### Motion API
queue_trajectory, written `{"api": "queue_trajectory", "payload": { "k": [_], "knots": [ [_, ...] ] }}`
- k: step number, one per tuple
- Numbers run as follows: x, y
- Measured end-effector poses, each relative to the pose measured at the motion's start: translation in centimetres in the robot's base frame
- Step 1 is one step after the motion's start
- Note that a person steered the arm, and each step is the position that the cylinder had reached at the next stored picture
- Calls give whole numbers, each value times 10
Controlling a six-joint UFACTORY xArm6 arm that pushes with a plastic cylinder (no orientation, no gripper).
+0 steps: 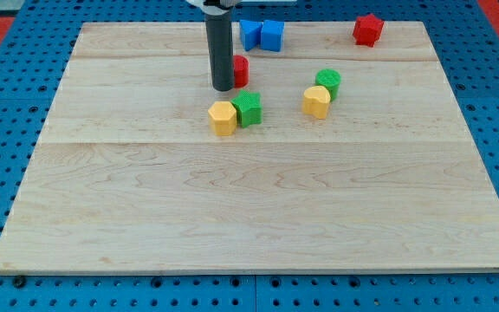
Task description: Push the red circle to the bottom of the red star
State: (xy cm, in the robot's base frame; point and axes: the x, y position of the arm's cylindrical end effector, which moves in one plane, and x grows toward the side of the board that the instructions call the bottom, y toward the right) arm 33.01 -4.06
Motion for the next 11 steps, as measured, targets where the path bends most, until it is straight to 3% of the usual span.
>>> {"api": "queue_trajectory", "payload": {
  "k": [3, 5, 8, 11],
  "knots": [
    [-21, -25],
    [-22, 32],
    [-63, 86],
    [-33, 165]
  ]
}}
